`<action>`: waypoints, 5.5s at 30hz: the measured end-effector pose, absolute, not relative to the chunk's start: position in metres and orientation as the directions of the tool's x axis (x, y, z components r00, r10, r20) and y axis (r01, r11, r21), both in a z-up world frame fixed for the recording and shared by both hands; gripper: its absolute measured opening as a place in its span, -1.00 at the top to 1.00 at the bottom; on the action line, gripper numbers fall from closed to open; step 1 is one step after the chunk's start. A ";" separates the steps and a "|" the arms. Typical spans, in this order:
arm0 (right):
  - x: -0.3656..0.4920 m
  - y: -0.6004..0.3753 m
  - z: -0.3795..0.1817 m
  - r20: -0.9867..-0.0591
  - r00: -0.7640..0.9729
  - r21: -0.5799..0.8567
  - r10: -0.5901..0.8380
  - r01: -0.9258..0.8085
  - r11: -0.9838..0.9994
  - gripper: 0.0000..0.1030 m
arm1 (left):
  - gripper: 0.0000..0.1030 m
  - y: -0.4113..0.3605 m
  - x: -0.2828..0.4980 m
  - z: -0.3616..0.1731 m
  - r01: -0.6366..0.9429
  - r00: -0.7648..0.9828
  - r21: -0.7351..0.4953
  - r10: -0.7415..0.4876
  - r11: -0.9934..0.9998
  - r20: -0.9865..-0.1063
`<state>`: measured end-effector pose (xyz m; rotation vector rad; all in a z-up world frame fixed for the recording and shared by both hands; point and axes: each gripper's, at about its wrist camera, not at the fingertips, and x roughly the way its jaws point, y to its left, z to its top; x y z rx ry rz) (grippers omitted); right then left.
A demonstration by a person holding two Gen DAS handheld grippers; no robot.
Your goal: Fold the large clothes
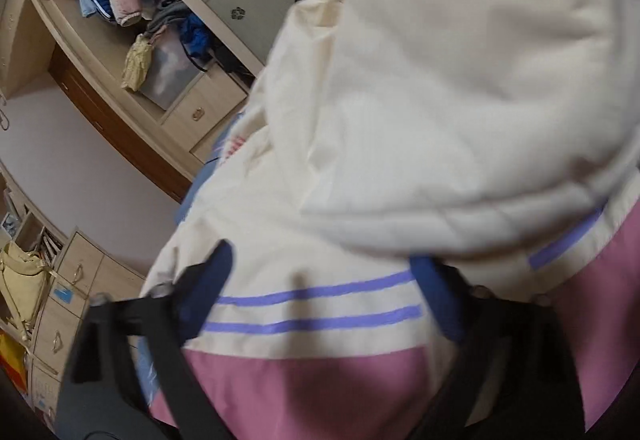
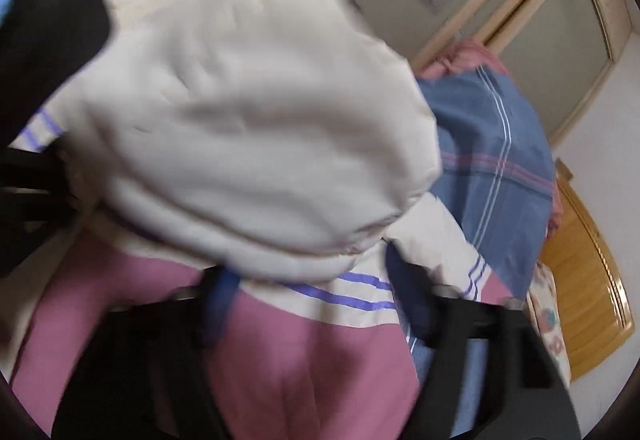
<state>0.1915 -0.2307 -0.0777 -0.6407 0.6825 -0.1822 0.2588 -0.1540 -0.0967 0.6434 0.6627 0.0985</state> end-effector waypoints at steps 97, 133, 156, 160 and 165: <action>0.422 -0.236 -0.099 -0.655 0.703 -0.312 -0.276 0.081 0.946 -0.97 | 0.72 0.298 0.321 -0.123 -0.529 0.833 -0.728 0.105 0.437 -0.543; 0.297 -0.261 0.097 -0.409 0.859 -0.080 -0.307 0.302 0.950 -0.97 | 0.76 -0.132 0.355 -0.093 0.230 0.745 -0.003 -0.178 0.973 -0.643; 0.420 0.028 0.022 -0.584 0.628 -0.803 -0.515 -0.354 0.479 0.64 | 0.72 -0.124 0.369 -0.093 0.225 0.716 -0.089 -0.227 0.970 -0.660; 0.427 -0.039 0.078 -0.695 0.614 -0.609 -0.373 -0.228 0.760 0.64 | 0.72 -0.124 0.367 -0.090 0.216 0.728 -0.086 -0.219 0.973 -0.650; 0.415 -0.196 0.087 -0.758 0.603 -0.256 -0.249 0.077 0.964 0.64 | 0.66 -0.127 0.367 -0.090 0.227 0.727 -0.082 -0.225 0.970 -0.648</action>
